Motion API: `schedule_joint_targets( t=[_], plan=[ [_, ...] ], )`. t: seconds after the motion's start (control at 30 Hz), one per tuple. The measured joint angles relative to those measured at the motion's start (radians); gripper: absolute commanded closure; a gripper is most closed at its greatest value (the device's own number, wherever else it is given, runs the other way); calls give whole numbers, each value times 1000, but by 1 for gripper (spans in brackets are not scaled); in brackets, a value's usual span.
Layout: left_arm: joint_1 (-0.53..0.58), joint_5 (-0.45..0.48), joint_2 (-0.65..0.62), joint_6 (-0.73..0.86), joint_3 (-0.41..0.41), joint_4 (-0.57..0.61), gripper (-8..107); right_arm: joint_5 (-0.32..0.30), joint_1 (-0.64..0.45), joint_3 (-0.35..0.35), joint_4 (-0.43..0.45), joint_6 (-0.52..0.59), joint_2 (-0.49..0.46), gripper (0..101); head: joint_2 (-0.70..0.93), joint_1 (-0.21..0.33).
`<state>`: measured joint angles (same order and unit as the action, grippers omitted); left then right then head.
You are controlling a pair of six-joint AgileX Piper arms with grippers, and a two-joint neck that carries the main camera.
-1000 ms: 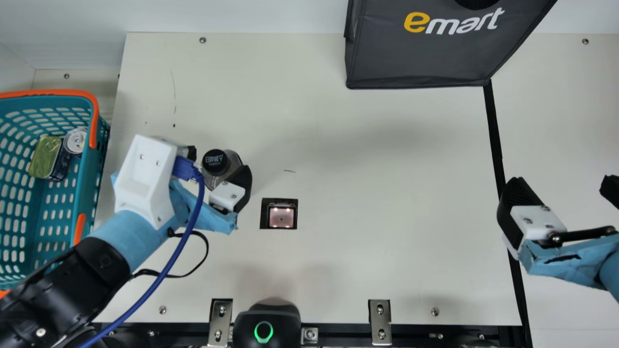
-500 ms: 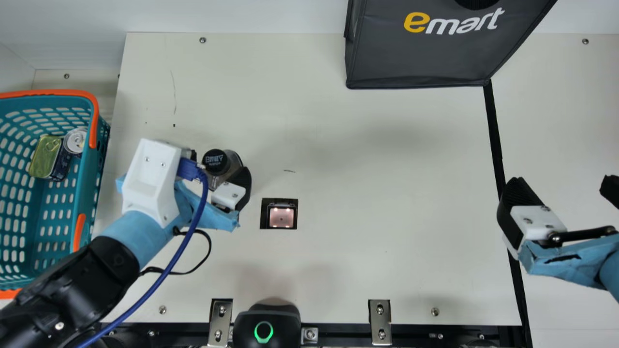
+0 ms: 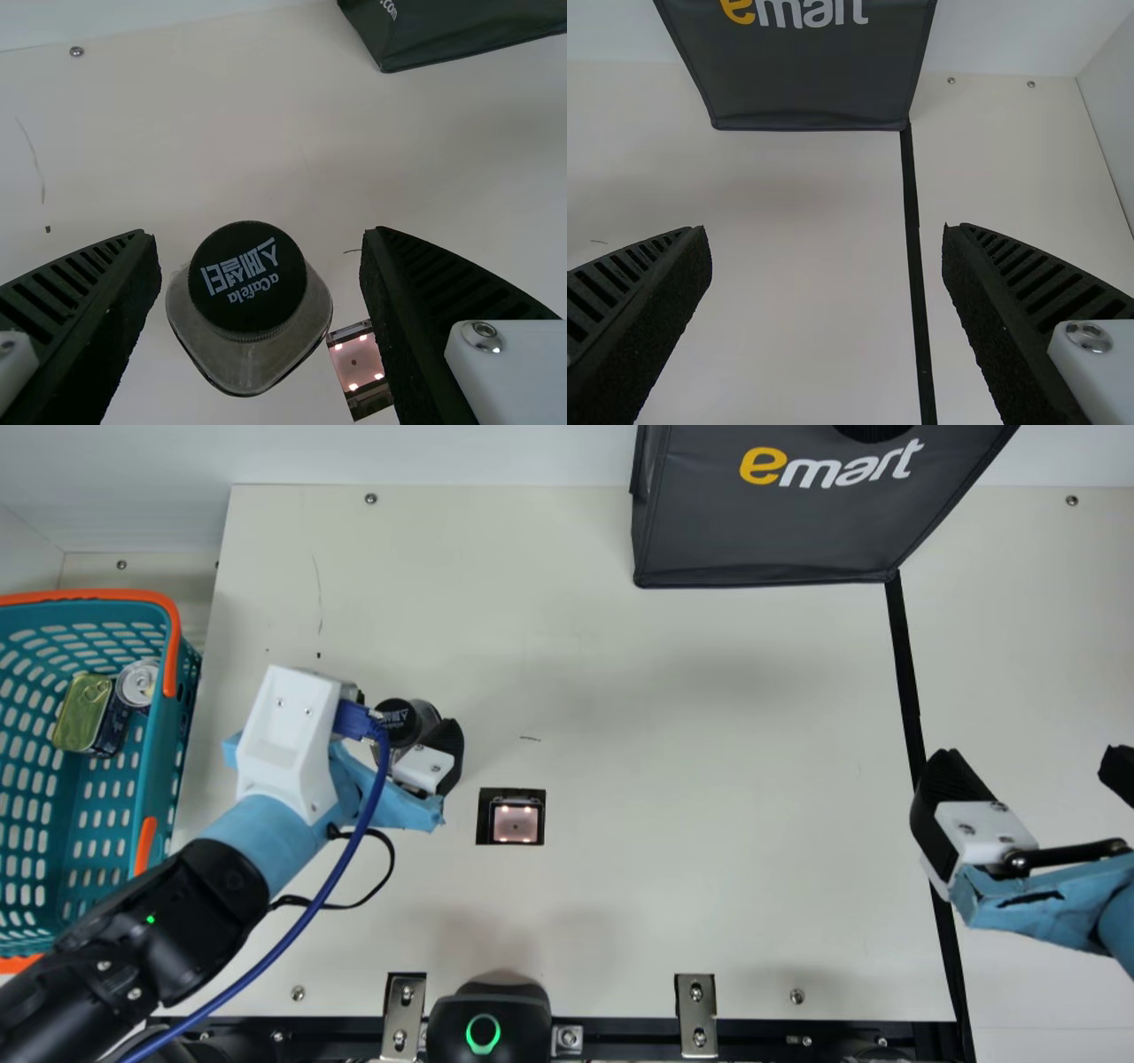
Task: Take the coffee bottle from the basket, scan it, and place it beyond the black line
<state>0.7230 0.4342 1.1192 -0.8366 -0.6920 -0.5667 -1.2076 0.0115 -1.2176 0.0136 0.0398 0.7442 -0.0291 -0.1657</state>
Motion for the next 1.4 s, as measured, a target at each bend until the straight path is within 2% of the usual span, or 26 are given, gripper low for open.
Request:
schedule_joint_targets(
  t=[0.2,0.6,1.0,1.4],
  plan=[
    [-13,-12,10,2,0,0,9,0,0,0,0,0,0,11,0,0],
    [-26,-37,16,13,11,24,89,0,0,0,0,0,0,11,0,0],
    [-19,-61,22,99,-4,88,89,0,0,0,0,0,0,11,0,0],
    [1,-75,18,366,-47,266,89,0,0,0,0,0,0,11,0,0]
  ],
)
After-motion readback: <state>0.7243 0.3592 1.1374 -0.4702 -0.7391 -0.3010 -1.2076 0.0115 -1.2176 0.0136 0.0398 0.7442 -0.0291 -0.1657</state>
